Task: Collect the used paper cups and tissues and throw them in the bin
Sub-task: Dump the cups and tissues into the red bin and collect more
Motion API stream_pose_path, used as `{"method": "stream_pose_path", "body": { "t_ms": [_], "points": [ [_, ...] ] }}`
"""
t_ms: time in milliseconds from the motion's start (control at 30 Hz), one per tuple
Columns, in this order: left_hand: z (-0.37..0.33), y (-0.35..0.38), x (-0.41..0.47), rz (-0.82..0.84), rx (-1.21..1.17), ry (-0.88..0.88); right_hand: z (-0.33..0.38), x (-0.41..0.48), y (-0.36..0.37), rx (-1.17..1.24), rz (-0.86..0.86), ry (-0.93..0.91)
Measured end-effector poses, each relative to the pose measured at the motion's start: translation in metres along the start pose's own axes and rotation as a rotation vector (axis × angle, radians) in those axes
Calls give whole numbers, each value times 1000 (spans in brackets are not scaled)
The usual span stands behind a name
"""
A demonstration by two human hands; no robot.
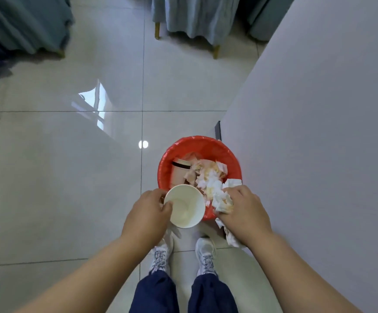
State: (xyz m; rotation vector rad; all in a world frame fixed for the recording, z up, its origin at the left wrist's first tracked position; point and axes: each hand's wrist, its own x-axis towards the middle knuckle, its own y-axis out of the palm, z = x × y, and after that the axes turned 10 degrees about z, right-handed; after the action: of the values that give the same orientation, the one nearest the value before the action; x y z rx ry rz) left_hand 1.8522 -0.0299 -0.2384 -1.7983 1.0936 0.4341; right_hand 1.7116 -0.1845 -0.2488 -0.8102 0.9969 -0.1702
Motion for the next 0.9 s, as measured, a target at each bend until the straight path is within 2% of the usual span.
{"method": "stream_pose_path", "body": {
  "t_ms": [333,533,733,900],
  "points": [
    [4,58,156,14,74,86,-43,141,45,-3,1,5],
    [12,98,227,150,-106,-39,-65,190,76,30,104,-6],
    [18,111,229,273,-145,-34,-79,191,80,173,97,-22],
    [6,92,195,220,-72,-6,-70,162,59,247,76,78]
  ]
}}
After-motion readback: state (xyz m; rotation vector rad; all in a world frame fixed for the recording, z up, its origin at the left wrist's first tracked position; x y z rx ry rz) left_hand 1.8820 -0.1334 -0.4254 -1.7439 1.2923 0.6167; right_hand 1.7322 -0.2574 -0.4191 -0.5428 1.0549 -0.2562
